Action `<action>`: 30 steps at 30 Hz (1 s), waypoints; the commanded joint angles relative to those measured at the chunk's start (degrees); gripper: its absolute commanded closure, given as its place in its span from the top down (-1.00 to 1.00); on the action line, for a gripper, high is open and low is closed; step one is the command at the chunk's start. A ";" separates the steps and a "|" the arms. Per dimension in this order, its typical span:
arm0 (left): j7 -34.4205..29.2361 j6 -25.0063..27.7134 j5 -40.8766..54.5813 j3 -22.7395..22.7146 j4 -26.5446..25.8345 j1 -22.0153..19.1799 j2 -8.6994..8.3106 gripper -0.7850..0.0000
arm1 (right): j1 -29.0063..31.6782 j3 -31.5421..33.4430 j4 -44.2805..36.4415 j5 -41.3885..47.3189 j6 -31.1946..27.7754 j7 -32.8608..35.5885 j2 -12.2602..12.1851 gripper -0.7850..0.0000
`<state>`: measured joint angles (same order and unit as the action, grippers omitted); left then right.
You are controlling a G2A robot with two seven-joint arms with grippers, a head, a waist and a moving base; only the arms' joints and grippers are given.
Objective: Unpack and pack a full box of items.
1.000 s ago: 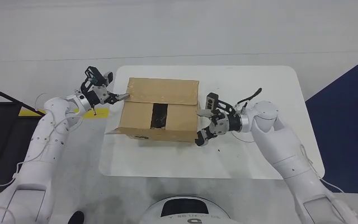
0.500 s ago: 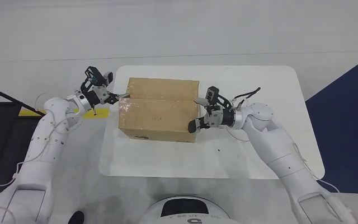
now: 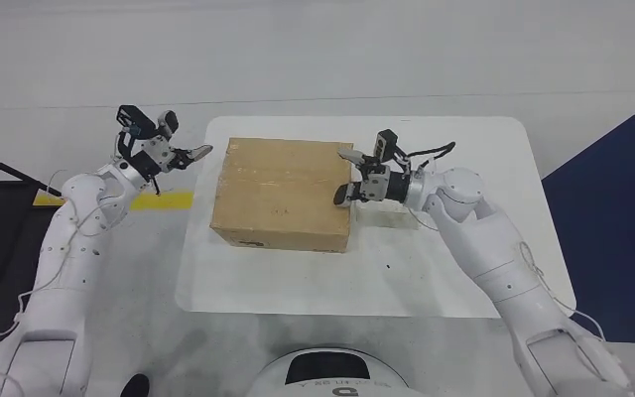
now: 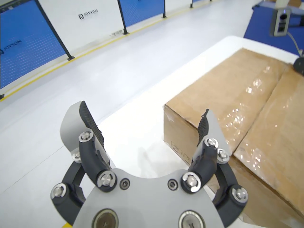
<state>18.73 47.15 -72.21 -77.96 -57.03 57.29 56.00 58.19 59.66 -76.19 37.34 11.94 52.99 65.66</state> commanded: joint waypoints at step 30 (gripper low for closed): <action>-4.81 1.37 -11.79 3.55 -14.45 6.81 -1.04 1.00 | 6.35 11.76 -7.41 -13.64 -15.33 -7.78 -2.41 1.00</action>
<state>14.11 48.63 -84.20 -74.65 -71.42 64.28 54.89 63.80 70.80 -82.10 33.90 -2.33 48.08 63.73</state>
